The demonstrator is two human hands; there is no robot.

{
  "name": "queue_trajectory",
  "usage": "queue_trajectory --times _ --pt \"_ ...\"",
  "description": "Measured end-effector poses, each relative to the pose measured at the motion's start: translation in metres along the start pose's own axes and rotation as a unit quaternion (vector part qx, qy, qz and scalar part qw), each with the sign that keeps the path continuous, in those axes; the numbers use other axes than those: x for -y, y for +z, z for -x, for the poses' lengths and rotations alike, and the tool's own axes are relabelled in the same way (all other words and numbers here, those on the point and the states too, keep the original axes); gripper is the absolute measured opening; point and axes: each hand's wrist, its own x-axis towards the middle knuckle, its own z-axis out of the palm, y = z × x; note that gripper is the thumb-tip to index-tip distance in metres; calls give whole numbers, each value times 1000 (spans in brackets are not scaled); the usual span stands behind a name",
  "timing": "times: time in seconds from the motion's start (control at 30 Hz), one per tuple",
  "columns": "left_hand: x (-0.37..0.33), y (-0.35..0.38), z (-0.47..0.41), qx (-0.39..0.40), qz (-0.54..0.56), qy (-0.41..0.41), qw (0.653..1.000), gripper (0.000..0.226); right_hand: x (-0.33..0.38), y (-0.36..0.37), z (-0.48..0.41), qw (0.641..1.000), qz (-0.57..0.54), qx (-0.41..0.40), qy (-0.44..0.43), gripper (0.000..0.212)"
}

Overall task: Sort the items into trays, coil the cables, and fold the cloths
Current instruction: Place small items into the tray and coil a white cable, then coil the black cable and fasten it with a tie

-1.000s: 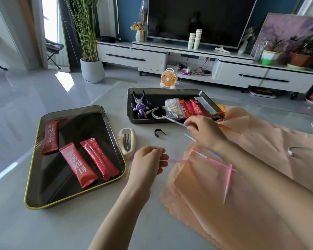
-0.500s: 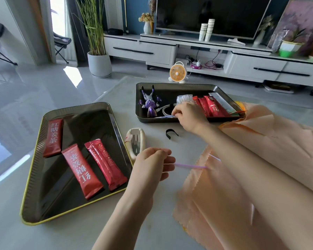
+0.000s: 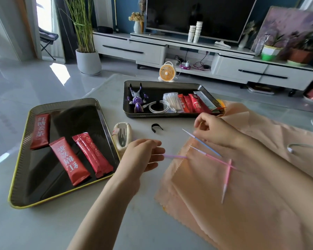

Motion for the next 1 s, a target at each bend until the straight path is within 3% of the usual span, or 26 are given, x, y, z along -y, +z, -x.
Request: queue_trajectory --times 0.1,0.17,0.23,0.33,0.47,0.6,0.8,1.0 --pt "1 2 3 10 6 -11 1000 13 -7 -13 26 983 158 95 22 17" --pt "1 4 6 5 9 -11 1000 12 -10 -13 38 962 201 171 72 15" --pt "0 5 9 1 14 -10 1000 11 -10 -12 42 951 224 192 90 18" --pt "-1 6 12 3 19 -10 1000 11 2 -16 40 960 242 137 46 21" --pt "-2 5 13 7 17 -5 1000 11 32 -20 13 989 142 23 -27 11" --pt "-4 2 8 2 35 -10 999 12 58 -2 -37 983 168 -33 -70 14" --pt "-5 -6 0 2 43 -5 999 10 74 36 -89 973 201 -74 -84 14" --pt "-6 -23 -14 -51 75 5 996 13 77 62 -109 970 221 -44 -95 19"
